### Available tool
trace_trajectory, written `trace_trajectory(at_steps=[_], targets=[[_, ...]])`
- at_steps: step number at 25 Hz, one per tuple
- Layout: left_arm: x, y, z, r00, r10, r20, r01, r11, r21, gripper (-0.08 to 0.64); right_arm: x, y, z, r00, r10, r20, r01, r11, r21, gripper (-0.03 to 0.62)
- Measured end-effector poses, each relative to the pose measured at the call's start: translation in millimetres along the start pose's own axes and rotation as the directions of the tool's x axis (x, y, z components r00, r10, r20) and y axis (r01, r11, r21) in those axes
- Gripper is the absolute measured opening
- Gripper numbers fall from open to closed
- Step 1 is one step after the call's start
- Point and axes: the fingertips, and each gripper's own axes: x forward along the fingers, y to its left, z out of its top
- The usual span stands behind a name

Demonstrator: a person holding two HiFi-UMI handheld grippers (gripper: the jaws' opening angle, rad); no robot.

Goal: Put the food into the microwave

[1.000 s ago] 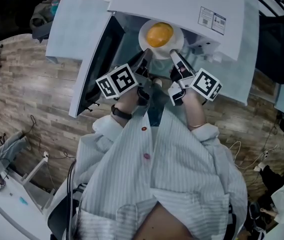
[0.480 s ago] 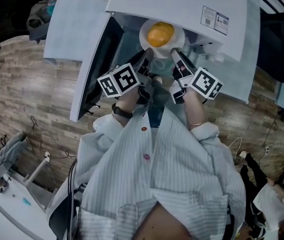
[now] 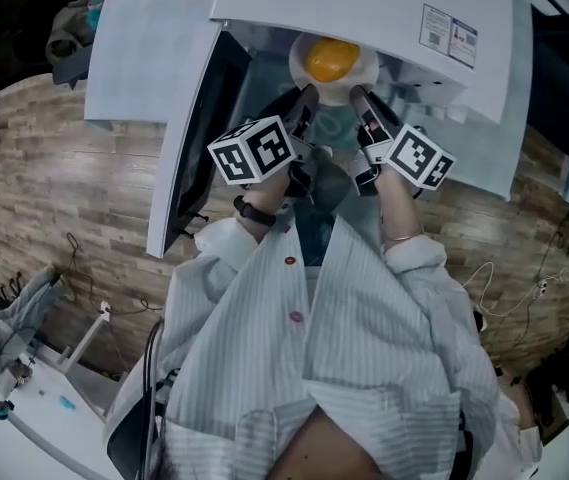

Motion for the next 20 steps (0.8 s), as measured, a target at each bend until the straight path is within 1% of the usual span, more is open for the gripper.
trace_trajectory(at_steps=[3,7,12,16,20], targets=[[10,5,1,1.000,-0.005,-0.009,0.005,1.000,0.018,0.063,7,-8,2,1.000,-0.018,0.012,0.018,1.000,-0.005,0.091],[23,14,4,1.000,0.012,-0.014,-0.011,0.999,0.044,0.064,16,-19,6,0.998,-0.047,0.031,0.047,0.999,-0.023,0.097],[37,15,11,1.000,-0.003,-0.005,0.003,0.997,0.083,0.066,26,-25,13,0.996,-0.060,0.061,0.062,0.997,-0.037,0.100],[44,19,18,1.000,-0.010,-0.004,0.011,0.991,0.130,0.074,35,-26,19,0.994,-0.068,0.089,0.073,0.996,-0.058,0.100],[52,22,25,1.000,-0.011,-0.013,0.013,0.980,0.199,0.079,41,-27,23,0.990,-0.082,0.117,0.093,0.992,-0.087,0.103]])
